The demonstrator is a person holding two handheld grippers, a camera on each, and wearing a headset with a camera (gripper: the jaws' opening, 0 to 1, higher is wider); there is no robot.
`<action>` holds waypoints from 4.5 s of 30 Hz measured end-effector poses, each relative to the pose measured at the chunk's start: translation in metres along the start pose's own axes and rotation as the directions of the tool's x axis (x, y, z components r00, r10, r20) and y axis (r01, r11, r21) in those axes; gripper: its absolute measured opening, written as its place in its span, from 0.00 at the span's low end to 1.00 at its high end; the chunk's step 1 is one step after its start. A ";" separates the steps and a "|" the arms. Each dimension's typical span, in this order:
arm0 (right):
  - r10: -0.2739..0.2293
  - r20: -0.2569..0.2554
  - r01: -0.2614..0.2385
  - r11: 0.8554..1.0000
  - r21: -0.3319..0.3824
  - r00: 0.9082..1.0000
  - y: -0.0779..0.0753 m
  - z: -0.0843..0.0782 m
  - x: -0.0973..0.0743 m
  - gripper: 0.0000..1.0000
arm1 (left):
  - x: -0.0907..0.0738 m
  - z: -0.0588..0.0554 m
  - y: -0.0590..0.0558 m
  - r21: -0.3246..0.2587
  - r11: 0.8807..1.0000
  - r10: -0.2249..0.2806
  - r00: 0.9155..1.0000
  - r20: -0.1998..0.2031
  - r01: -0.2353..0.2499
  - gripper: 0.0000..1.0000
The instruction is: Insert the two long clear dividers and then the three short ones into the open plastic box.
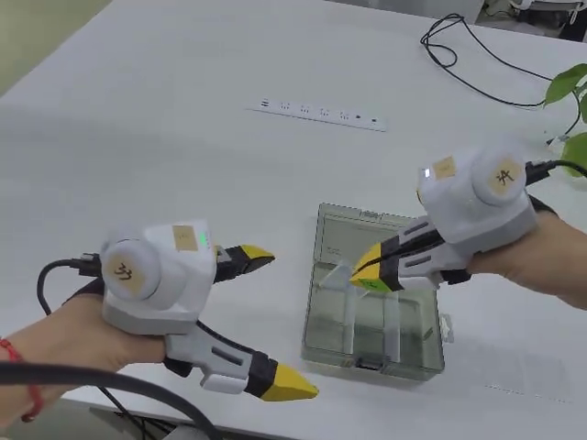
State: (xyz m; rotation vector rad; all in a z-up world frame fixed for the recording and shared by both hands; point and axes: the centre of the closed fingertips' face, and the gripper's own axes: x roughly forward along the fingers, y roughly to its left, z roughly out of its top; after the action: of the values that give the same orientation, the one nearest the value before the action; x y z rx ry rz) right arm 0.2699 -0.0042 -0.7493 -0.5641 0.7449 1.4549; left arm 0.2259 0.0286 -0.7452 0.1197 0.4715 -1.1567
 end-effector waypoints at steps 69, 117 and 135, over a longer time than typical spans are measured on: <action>0.003 -0.200 -0.023 0.995 -0.098 0.980 -0.002 -0.034 0.060 0.02 | 0.004 -0.002 -0.001 -0.014 1.000 -0.007 1.000 0.011 0.008 1.00; -0.114 0.031 0.111 0.990 0.087 0.993 -0.002 -0.045 -0.050 0.35 | -0.004 0.004 0.003 0.009 1.000 0.029 0.999 -0.018 -0.029 1.00; -0.101 -0.193 0.121 0.988 0.097 0.976 0.012 -0.155 -0.079 0.46 | -0.008 0.002 0.003 0.007 0.999 0.034 0.999 -0.024 -0.034 1.00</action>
State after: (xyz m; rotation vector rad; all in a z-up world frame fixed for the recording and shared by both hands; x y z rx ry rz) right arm 0.2439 -0.1710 -0.7918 -0.6547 0.9207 1.2613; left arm 0.2269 0.0363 -0.7405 0.1472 0.4851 -1.1243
